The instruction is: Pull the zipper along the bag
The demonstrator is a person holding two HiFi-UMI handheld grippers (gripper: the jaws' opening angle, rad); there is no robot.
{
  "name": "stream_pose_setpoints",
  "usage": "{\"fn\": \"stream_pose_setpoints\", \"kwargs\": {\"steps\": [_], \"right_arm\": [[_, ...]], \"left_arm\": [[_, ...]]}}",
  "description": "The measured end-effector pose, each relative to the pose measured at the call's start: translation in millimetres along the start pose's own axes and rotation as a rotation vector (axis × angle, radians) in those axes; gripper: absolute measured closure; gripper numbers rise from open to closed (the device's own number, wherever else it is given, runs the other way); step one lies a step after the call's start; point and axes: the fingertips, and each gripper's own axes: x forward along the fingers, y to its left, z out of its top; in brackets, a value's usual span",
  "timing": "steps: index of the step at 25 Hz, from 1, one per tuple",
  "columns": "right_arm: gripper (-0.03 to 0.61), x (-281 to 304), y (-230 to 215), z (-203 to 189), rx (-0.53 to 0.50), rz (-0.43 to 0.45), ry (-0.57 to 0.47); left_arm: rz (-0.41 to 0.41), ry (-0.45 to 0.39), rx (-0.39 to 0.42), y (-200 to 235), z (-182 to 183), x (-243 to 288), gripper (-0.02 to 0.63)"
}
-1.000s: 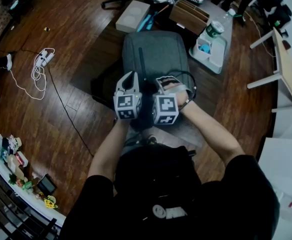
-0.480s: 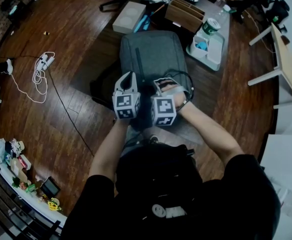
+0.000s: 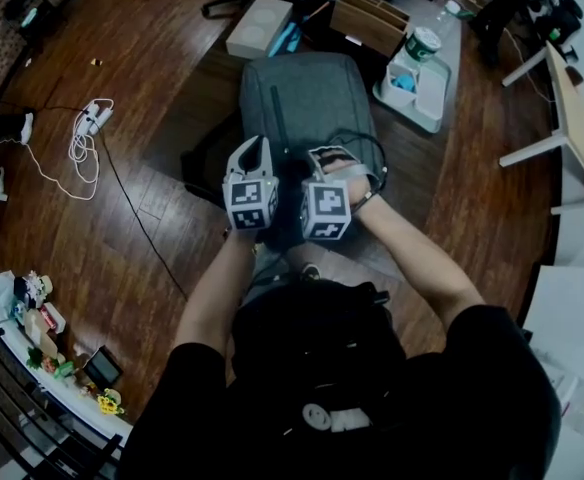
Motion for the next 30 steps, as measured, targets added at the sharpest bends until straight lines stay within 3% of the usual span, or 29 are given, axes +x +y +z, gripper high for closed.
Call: {"fn": "stream_pose_setpoints", "kwargs": {"steps": [6, 11, 14, 19, 30], "right_arm": [[0.543, -8, -1, 4, 0.054, -0.081, -0.055], [0.544, -12, 28, -15, 0.111, -0.019, -0.038], [0.559, -23, 42, -26, 0.197, 0.006, -0.068], [0.561, -50, 46, -27, 0.390, 0.044, -0.207], [0.561, -134, -15, 13, 0.811, -0.042, -0.607]], "left_arm": [[0.016, 0.014, 0.028, 1, -2, -14, 0.621], [0.032, 0.018, 0.047, -8, -5, -31, 0.621], [0.034, -0.017, 0.057, -21, 2, -42, 0.621], [0.054, -0.034, 0.056, -44, 9, -65, 0.621], [0.071, -0.123, 0.034, -92, 49, -106, 0.621]]}}
